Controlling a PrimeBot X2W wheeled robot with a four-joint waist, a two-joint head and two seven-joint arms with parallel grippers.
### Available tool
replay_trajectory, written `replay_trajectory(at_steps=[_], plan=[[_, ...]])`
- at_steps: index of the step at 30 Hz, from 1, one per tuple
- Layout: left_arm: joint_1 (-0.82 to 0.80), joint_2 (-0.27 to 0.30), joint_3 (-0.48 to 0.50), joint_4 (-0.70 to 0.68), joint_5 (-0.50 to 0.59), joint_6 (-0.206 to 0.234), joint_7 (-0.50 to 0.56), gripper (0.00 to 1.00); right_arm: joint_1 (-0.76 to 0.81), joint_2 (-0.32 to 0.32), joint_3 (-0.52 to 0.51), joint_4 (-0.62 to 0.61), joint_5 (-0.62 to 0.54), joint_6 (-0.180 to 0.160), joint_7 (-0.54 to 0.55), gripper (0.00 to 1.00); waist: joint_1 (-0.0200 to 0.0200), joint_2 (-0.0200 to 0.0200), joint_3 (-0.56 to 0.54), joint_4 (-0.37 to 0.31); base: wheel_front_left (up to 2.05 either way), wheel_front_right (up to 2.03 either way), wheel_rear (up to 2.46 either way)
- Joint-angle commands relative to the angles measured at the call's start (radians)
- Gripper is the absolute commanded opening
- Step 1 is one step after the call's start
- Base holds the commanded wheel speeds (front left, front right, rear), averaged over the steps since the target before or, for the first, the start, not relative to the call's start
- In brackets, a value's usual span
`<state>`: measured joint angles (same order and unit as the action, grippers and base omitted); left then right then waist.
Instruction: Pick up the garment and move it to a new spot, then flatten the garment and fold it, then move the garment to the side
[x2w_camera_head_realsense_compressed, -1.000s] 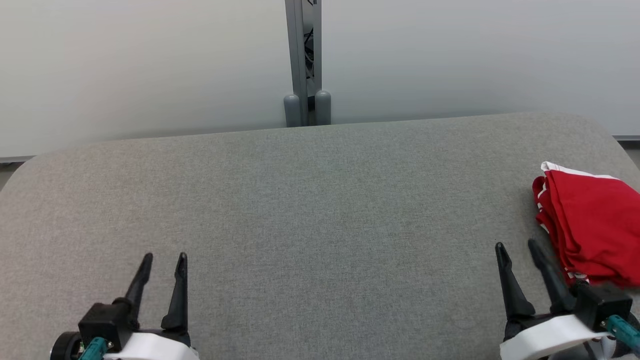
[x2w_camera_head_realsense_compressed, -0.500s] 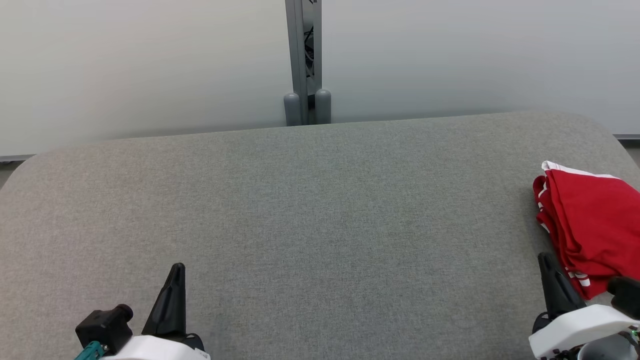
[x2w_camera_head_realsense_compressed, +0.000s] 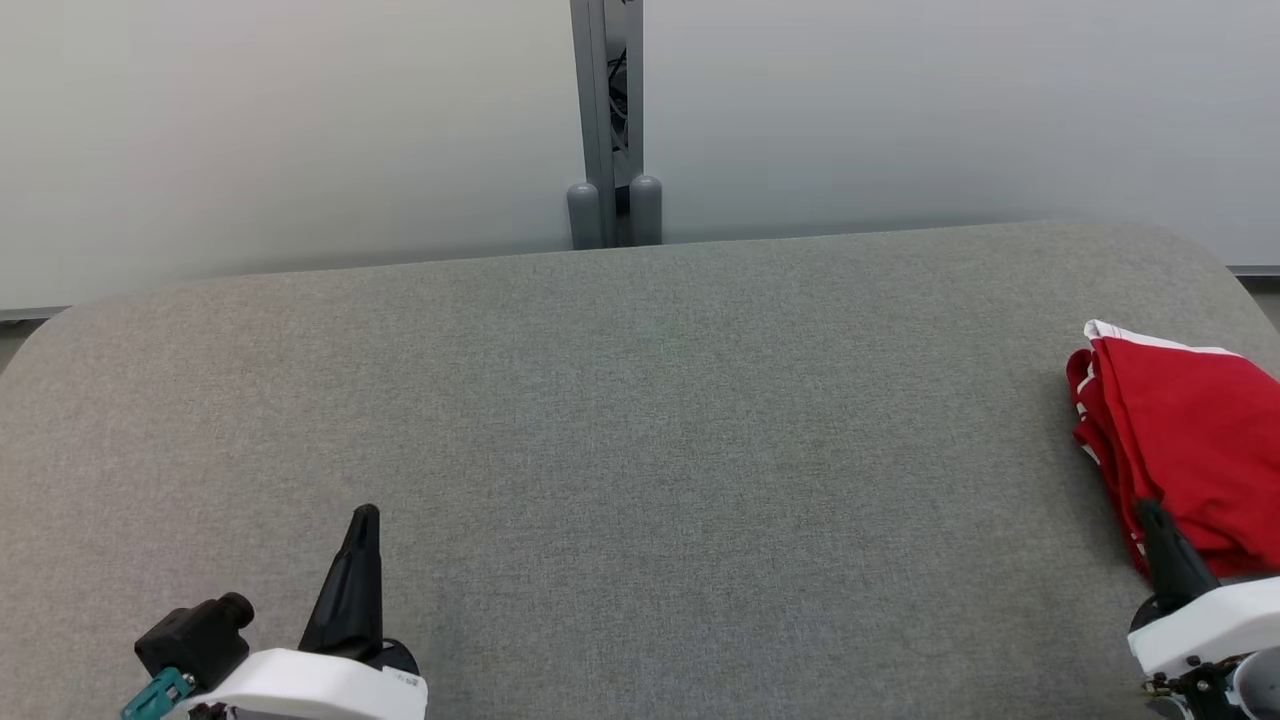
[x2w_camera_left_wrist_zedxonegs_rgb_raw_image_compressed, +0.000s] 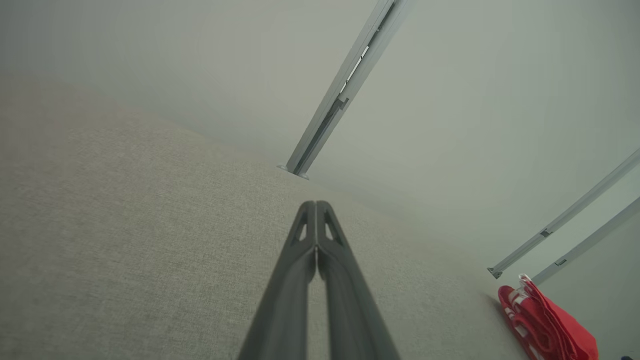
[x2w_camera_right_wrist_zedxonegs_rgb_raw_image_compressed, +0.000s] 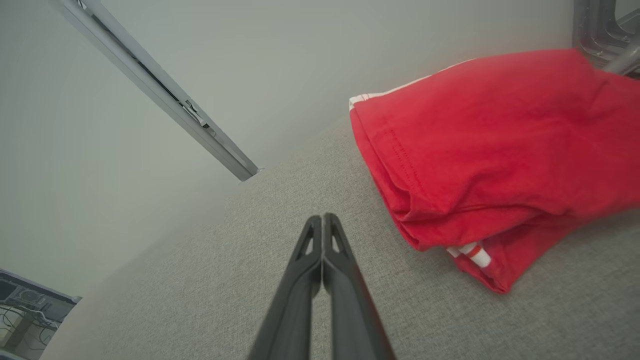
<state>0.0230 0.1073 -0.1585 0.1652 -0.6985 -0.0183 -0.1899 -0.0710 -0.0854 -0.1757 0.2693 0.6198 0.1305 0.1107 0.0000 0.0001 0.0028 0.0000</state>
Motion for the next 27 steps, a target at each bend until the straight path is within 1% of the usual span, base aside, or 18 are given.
replay_trajectory(at_steps=[1, 3, 27], plan=[[-0.041, 0.0, -0.004, -0.008, -0.051, -0.012, -0.008, 0.0, -0.037, -0.019, -0.028, -0.001, 0.051, 0.0, 0.026, 0.0, 0.0, -0.0001, 0.001, 0.0, 0.0, 0.0, 0.0], [-0.044, -0.001, -0.006, -0.006, -0.065, -0.014, -0.009, 0.0, -0.042, -0.021, -0.035, 0.004, 0.065, 0.0, 0.034, 0.0, 0.0, -0.0001, 0.001, 0.0, 0.0, 0.0, 0.0], [-0.098, -0.02, -0.047, 0.035, -0.383, -0.049, -0.032, 0.0, -0.124, -0.064, -0.184, 0.098, 0.377, 0.0, 0.22, 0.0, 0.0, -0.0001, 0.007, 0.0, 0.0, 0.0, 0.0]])
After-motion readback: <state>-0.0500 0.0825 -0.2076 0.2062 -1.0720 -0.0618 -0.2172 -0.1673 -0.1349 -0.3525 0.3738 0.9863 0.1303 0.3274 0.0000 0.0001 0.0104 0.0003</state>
